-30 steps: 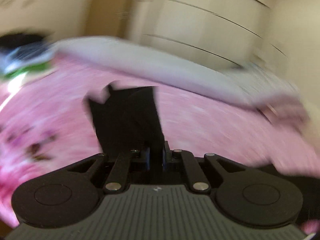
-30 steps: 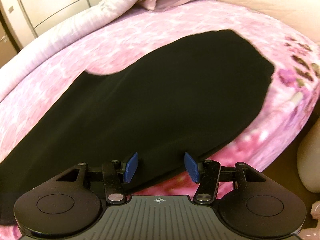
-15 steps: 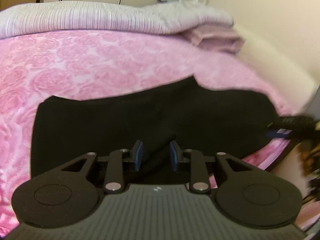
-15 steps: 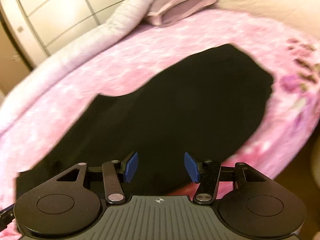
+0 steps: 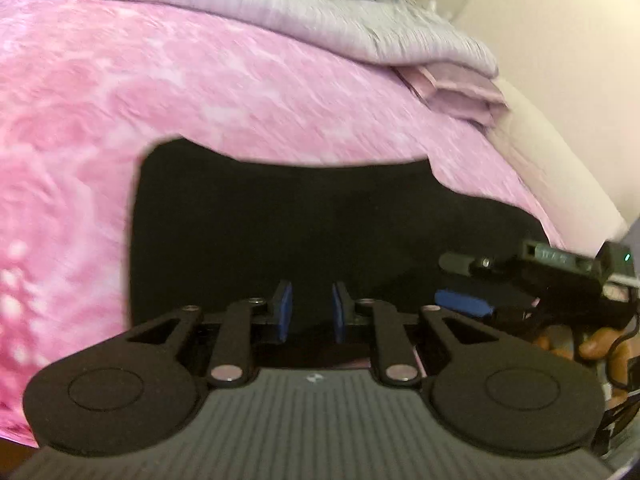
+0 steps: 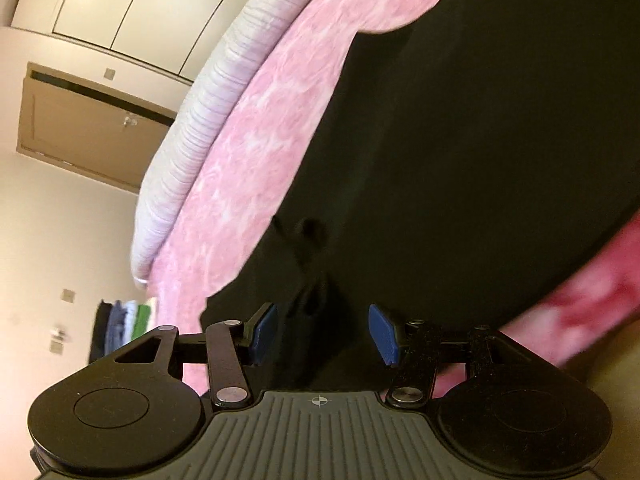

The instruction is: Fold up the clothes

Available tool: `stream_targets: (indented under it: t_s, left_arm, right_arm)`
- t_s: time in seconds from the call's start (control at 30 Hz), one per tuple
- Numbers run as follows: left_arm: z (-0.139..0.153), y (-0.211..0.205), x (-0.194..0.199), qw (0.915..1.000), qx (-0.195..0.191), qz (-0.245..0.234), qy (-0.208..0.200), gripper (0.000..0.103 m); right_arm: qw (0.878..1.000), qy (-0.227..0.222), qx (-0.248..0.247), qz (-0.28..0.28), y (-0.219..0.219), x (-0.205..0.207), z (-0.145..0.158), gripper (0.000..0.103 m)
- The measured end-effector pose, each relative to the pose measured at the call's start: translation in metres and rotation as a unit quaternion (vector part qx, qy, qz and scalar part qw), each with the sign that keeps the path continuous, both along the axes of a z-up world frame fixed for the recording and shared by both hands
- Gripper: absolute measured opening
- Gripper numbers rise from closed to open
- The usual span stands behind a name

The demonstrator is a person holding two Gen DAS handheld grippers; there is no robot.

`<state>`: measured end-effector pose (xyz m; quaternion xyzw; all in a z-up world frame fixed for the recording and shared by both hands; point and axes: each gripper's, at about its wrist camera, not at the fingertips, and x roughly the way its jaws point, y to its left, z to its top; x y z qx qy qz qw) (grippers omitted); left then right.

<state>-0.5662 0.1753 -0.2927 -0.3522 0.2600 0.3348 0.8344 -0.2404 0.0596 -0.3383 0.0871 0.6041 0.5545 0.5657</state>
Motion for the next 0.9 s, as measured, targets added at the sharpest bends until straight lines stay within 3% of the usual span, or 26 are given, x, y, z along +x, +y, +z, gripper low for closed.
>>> stream_targets:
  t_s: [0.07, 0.17, 0.2, 0.23, 0.27, 0.43, 0.6, 0.77, 0.9]
  left_arm:
    - [0.002, 0.009, -0.011, 0.9999, 0.003, 0.017, 0.004, 0.016]
    - [0.001, 0.024, -0.027, 0.9989, -0.01, 0.044, -0.006, 0.016]
    - [-0.001, 0.028, -0.032, 0.9984, -0.017, 0.053, -0.011, 0.016]
    - [-0.002, 0.032, -0.037, 0.9977, -0.023, 0.062, -0.016, 0.016]
    - [-0.003, 0.037, -0.041, 0.997, -0.028, 0.069, -0.02, 0.016]
    - [0.007, 0.045, -0.039, 0.9971, -0.022, 0.064, -0.034, 0.016]
    - [0.013, 0.05, -0.003, 0.9981, -0.02, 0.012, -0.057, 0.016]
    - [0.003, 0.05, 0.049, 0.9975, -0.033, -0.05, -0.037, 0.016]
    - [-0.01, 0.047, 0.08, 0.9957, -0.046, -0.079, -0.01, 0.016]
  right_arm:
    - [1.0, 0.016, 0.005, 0.007, 0.008, -0.009, -0.004, 0.055]
    - [0.999, -0.04, 0.031, 0.007, 0.006, -0.006, 0.011, 0.055]
    - [0.997, -0.059, 0.039, 0.007, 0.006, -0.005, 0.016, 0.049]
    - [0.996, -0.078, 0.048, 0.008, 0.005, -0.004, 0.021, 0.018]
    - [0.994, -0.096, 0.056, 0.008, 0.004, -0.003, 0.026, 0.006]
    - [0.977, -0.189, 0.098, 0.008, 0.002, 0.001, 0.05, 0.004]
    - [0.952, -0.276, 0.13, 0.002, -0.003, 0.01, 0.072, 0.004]
    - [0.952, -0.291, 0.047, -0.082, -0.033, 0.082, 0.05, 0.005]
    - [0.968, -0.225, 0.01, -0.115, -0.053, 0.128, 0.02, 0.005]
